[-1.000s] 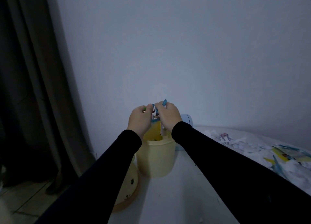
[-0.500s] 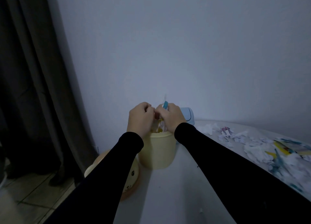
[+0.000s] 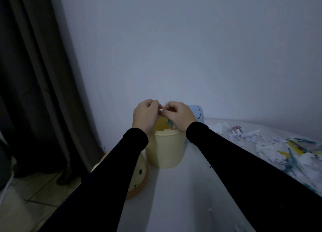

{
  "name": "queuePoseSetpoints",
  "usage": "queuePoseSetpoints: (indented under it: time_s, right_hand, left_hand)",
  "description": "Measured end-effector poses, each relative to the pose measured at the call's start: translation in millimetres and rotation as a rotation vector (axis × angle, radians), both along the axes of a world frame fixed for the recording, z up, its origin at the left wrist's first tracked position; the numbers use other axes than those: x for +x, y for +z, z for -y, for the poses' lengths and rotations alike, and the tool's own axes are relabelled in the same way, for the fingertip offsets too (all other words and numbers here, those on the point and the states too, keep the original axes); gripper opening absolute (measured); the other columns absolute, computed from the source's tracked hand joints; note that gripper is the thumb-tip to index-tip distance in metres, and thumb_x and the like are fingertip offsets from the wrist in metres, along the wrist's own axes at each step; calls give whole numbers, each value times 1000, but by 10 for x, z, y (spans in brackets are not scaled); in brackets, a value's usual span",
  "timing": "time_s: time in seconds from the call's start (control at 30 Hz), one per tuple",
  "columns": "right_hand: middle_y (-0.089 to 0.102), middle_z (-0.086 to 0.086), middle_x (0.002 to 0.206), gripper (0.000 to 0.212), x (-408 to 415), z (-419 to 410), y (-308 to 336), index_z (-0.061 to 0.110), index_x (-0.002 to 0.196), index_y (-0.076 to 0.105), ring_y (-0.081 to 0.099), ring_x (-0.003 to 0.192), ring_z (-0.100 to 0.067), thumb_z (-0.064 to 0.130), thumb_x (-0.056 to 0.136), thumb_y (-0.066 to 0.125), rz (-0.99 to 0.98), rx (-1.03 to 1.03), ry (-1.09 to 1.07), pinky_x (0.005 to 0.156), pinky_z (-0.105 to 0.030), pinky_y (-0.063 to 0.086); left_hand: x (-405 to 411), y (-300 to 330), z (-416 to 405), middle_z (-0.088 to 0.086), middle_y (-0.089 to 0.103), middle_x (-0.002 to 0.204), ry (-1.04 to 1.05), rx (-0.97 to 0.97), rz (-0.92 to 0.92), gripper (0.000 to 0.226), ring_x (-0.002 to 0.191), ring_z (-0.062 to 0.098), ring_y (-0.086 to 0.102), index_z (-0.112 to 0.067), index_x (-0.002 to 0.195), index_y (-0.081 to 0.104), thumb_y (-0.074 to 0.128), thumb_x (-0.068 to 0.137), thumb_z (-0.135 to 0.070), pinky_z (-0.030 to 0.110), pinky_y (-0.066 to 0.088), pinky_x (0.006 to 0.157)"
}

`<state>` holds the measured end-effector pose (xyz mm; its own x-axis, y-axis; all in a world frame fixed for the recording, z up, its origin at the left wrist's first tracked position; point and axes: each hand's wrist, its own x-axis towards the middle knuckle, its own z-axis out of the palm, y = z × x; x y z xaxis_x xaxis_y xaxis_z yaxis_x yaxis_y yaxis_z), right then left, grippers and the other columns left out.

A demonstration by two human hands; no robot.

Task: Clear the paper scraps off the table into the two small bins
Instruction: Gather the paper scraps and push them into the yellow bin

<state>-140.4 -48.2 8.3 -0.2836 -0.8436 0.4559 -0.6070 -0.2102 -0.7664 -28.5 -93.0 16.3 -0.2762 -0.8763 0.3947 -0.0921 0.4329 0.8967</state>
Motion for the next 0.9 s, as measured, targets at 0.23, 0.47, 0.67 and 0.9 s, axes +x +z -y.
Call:
queuePoseSetpoints:
  time_s: [0.23, 0.47, 0.67, 0.9]
  right_hand:
    - [50, -3, 62, 52, -9, 33, 19, 14, 54, 43, 46, 61, -17, 52, 88, 32, -39, 58, -39, 67, -30, 38]
    - [60, 3, 67, 41, -60, 79, 29, 17, 59, 47, 53, 70, -16, 36, 96, 42, 163, -13, -63, 77, -34, 44]
    - [67, 2, 87, 30, -97, 44, 19, 29, 85, 54, 64, 94, -19, 0, 81, 62, 178, -61, 20, 91, -33, 51]
    - [60, 12, 77, 42, -91, -111, 7, 29, 71, 55, 58, 74, -13, -11, 73, 47, 41, -209, -16, 68, -21, 47]
  left_hand:
    - [10, 11, -14, -1, 60, 62, 9, -43, 111, 44, 62, 16, 51, -11, 58, 57, 42, 94, -32, 30, 41, 65]
    - [11, 1, 24, -3, 63, 78, -31, -4, 109, 6, 75, 11, 57, -14, 85, 65, 67, 80, -15, 23, 47, 72]
    - [90, 77, 60, 4, 60, 76, -162, 53, -100, 27, 72, 17, 56, -14, 80, 62, 52, 81, 12, 25, 47, 70]
    - [42, 138, -19, -3, 59, 76, -198, -13, 114, 36, 70, 12, 54, -17, 75, 61, 46, 79, 15, 20, 45, 65]
